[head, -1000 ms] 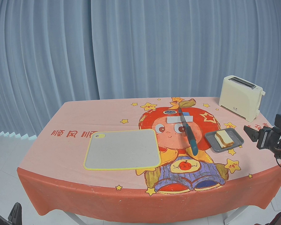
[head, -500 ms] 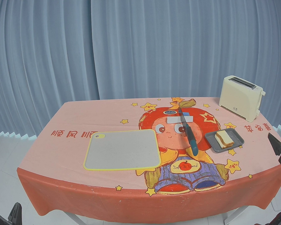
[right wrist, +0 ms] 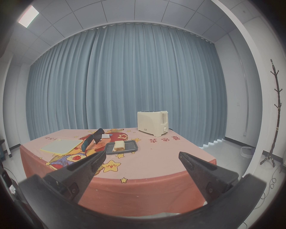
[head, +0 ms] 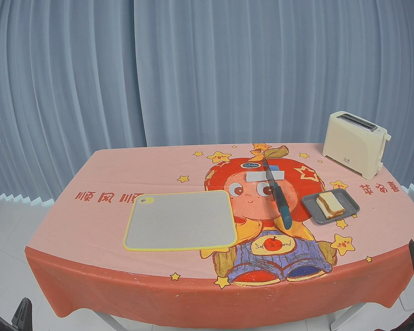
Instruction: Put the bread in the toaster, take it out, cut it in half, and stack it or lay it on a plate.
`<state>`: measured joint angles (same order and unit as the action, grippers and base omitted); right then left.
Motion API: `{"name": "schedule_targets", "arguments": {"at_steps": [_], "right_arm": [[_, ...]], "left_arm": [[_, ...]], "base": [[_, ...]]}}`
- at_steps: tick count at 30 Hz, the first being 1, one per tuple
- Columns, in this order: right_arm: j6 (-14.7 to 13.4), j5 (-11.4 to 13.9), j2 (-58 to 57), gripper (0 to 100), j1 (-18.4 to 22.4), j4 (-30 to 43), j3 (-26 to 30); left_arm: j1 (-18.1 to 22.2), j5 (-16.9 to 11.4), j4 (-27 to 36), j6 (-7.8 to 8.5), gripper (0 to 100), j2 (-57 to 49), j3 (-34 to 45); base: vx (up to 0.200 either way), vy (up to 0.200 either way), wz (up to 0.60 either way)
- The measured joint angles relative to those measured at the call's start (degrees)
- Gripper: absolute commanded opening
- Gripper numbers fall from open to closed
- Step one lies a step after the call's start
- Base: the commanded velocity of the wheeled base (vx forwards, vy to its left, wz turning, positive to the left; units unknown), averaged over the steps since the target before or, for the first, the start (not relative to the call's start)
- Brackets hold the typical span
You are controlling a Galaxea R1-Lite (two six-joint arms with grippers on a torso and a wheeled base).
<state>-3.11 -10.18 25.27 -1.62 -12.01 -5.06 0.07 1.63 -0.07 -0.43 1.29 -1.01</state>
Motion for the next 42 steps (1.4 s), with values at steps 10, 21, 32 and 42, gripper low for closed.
{"name": "schedule_targets", "arguments": {"at_steps": [10,21,32,42], "right_arm": [[3.06,8.68,-16.51,100,0.85,10.37,3.38],[0.43,8.08,-23.65,100,1.52,12.03,4.05],[0.38,8.08,-24.33,100,1.6,12.03,4.07],[0.68,8.37,-24.34,100,1.57,12.01,4.07]], "left_arm": [[0.0,0.0,0.0,0.0,0,0.0,0.0],[0.0,0.06,0.0,0.43,0,0.02,0.0],[0.0,0.02,0.07,-1.07,100,0.02,0.0],[0.02,0.02,0.02,-0.91,100,0.02,0.0]], "base": [[0.0,0.0,0.0],[0.0,0.0,0.0],[0.0,0.0,0.0],[0.0,0.0,0.0]]}}
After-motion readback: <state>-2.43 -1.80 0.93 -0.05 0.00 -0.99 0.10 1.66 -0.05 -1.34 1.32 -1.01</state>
